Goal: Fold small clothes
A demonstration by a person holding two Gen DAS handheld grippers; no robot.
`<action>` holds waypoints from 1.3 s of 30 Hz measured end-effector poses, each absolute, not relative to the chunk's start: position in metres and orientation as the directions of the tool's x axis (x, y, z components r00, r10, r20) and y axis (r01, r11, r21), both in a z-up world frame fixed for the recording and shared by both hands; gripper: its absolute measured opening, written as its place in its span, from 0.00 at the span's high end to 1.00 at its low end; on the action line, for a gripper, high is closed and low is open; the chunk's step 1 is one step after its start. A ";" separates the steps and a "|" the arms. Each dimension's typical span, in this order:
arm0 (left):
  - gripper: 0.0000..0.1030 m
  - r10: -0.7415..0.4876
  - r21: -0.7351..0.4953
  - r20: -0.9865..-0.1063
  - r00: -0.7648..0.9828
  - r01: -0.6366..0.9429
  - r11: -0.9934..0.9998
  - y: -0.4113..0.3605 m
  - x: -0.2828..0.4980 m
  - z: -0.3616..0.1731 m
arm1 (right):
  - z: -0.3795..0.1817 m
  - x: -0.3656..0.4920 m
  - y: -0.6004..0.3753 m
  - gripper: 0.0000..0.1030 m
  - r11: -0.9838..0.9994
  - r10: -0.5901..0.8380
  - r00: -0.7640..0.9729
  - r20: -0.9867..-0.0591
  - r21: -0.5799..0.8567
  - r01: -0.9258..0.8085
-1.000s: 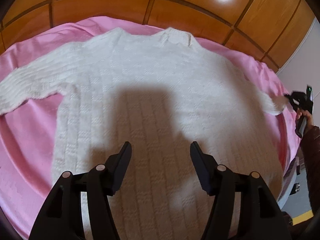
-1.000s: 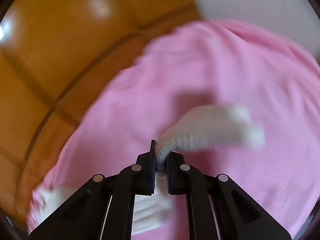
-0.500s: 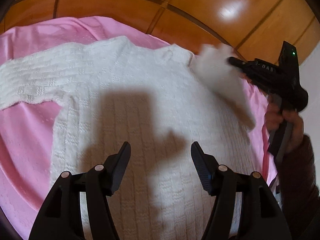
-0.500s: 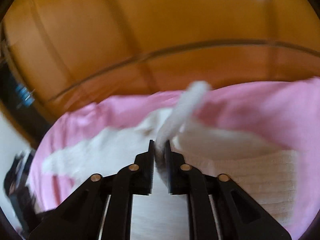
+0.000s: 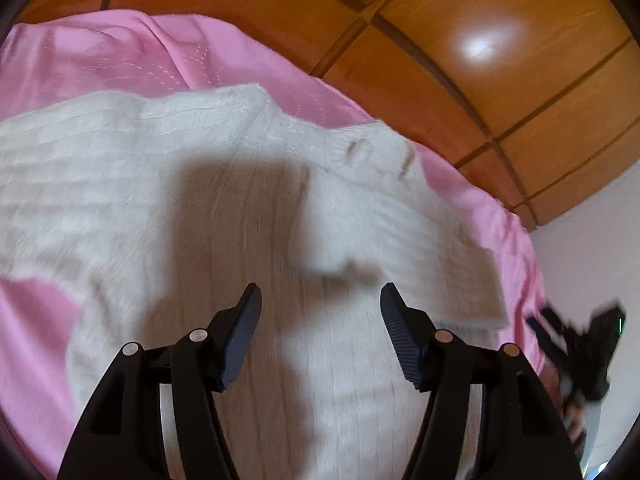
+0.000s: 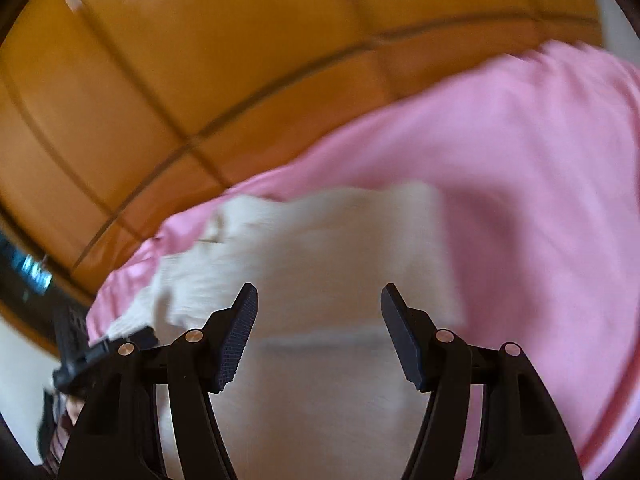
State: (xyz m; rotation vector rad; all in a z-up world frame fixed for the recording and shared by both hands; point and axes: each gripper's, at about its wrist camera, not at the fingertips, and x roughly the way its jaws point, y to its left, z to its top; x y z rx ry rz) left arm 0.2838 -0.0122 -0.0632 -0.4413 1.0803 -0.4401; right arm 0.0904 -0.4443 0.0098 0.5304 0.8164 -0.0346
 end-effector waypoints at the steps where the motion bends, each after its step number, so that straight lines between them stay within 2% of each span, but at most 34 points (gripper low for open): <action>1: 0.40 -0.544 -0.544 -0.739 0.397 0.125 0.830 -0.017 0.290 -0.065 | 0.004 0.082 -0.452 0.39 0.862 0.157 0.687 -0.710 0.438 0.256; 3: 0.42 -0.541 -0.538 -0.748 0.385 0.125 0.834 -0.030 0.305 -0.068 | -0.008 0.069 -0.468 0.39 0.843 0.137 0.671 -0.728 0.441 0.308; 4: 0.47 -0.540 -0.536 -0.748 0.385 0.128 0.834 -0.035 0.310 -0.069 | -0.012 0.067 -0.472 0.39 0.834 0.135 0.668 -0.731 0.449 0.322; 6: 0.94 -0.533 -0.517 -0.759 0.374 0.153 0.842 -0.046 0.317 -0.066 | -0.014 0.069 -0.472 0.39 0.826 0.137 0.675 -0.725 0.459 0.326; 11: 0.94 -0.530 -0.526 -0.703 0.474 0.153 0.836 -0.027 0.317 -0.032 | -0.005 0.094 -0.455 0.39 0.833 0.164 0.717 -0.677 0.485 0.268; 13: 0.94 -0.483 -0.480 -0.714 0.506 0.148 0.865 -0.016 0.315 -0.027 | -0.007 0.111 -0.445 0.39 0.849 0.178 0.707 -0.685 0.470 0.241; 15: 0.94 -0.464 -0.457 -0.732 0.499 0.144 0.878 -0.012 0.314 -0.032 | -0.019 0.134 -0.432 0.39 0.871 0.184 0.674 -0.716 0.436 0.225; 19: 0.93 -0.331 -0.321 -0.808 0.487 0.107 0.941 -0.011 0.313 -0.057 | -0.065 0.171 -0.410 0.39 0.918 0.114 0.559 -0.821 0.302 0.256; 22: 0.87 -0.271 -0.248 -0.831 0.485 0.112 0.962 -0.019 0.311 -0.076 | -0.078 0.174 -0.387 0.36 0.959 -0.019 0.585 -0.811 0.151 0.239; 24: 0.77 -0.263 -0.237 -0.822 0.505 0.118 0.964 -0.019 0.305 -0.073 | -0.076 0.175 -0.380 0.35 0.963 -0.056 0.581 -0.812 0.110 0.246; 26: 0.51 -0.287 -0.271 -0.808 0.515 0.108 0.956 -0.011 0.300 -0.066 | -0.070 0.176 -0.378 0.35 0.962 -0.072 0.575 -0.815 0.095 0.254; 27: 0.47 -0.290 -0.283 -0.797 0.529 0.097 0.954 -0.004 0.296 -0.061 | -0.065 0.173 -0.376 0.35 0.961 -0.084 0.581 -0.810 0.089 0.263; 30: 0.46 -0.311 -0.344 -0.775 0.550 0.045 0.938 0.027 0.280 -0.053 | -0.047 0.160 -0.366 0.25 0.959 -0.100 0.625 -0.774 0.094 0.269; 33: 0.47 -0.327 -0.432 -0.762 0.559 -0.063 0.900 0.075 0.261 -0.056 | -0.039 0.144 -0.343 0.24 0.971 -0.058 0.654 -0.755 0.110 0.213; 34: 0.47 -0.333 -0.464 -0.756 0.564 -0.103 0.880 0.092 0.254 -0.058 | -0.041 0.140 -0.330 0.21 0.977 -0.044 0.653 -0.756 0.103 0.184; 38: 0.52 -0.327 -0.567 -0.714 0.619 -0.238 0.789 0.169 0.215 -0.066 | -0.062 0.137 -0.281 0.20 0.998 -0.026 0.625 -0.780 0.019 0.066; 39: 0.52 -0.316 -0.588 -0.703 0.638 -0.270 0.763 0.193 0.203 -0.067 | -0.072 0.136 -0.270 0.16 0.999 -0.035 0.607 -0.794 -0.006 0.049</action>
